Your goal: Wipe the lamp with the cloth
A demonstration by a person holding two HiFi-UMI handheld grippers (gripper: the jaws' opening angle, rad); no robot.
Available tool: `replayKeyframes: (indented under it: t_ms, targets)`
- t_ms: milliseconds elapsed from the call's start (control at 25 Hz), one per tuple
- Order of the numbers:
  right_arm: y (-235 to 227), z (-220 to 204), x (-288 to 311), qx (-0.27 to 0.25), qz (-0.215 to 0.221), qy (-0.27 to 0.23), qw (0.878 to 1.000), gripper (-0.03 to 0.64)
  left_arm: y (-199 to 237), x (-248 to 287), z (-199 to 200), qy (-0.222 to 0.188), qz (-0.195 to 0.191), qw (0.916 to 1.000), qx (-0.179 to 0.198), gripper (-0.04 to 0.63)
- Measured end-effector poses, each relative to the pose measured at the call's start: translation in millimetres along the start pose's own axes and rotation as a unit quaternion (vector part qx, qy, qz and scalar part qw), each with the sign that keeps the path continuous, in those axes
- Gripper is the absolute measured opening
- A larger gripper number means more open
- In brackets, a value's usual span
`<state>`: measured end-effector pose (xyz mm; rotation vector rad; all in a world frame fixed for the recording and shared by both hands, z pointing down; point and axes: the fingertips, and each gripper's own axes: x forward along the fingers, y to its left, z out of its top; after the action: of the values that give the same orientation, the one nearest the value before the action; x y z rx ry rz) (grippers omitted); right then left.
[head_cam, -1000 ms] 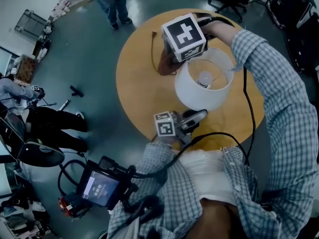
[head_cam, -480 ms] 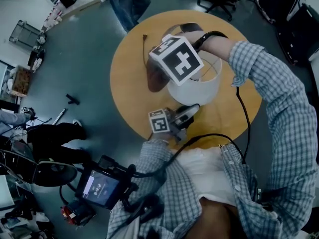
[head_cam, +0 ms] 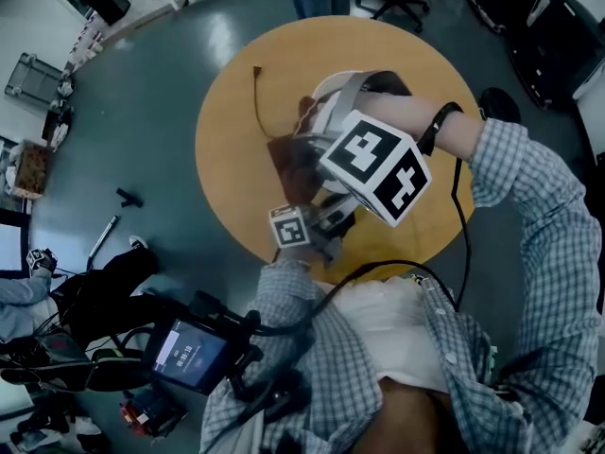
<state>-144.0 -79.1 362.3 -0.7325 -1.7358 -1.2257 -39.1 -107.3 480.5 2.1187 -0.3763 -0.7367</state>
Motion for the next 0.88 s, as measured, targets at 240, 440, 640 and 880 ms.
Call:
replayKeyframes:
  t_ms: [240,440,640,880]
  targets:
    - [33.8,3.5,-19.6,0.033,-0.048,-0.017,0.998,0.077,0.3,2.8,2.2,0.004,0.006,1.0,0.005,0.072]
    - [56.7,1.0,-18.9,0.072,-0.084,-0.019,0.994,0.077,-1.6,-0.3,1.0,0.006,0.0,1.0,0.008,0.072]
    - [74.7,-3.3,-33.7,0.105,-0.104,-0.014,0.989,0.077,-10.1,4.8,2.4,0.008,-0.003,0.9999,0.006,0.072]
    - [116.6,-22.4,-48.9,0.17,-0.129,-0.01,0.977,0.077,-11.6,16.6,-12.8,0.011,-0.003,0.9999,0.005,0.072]
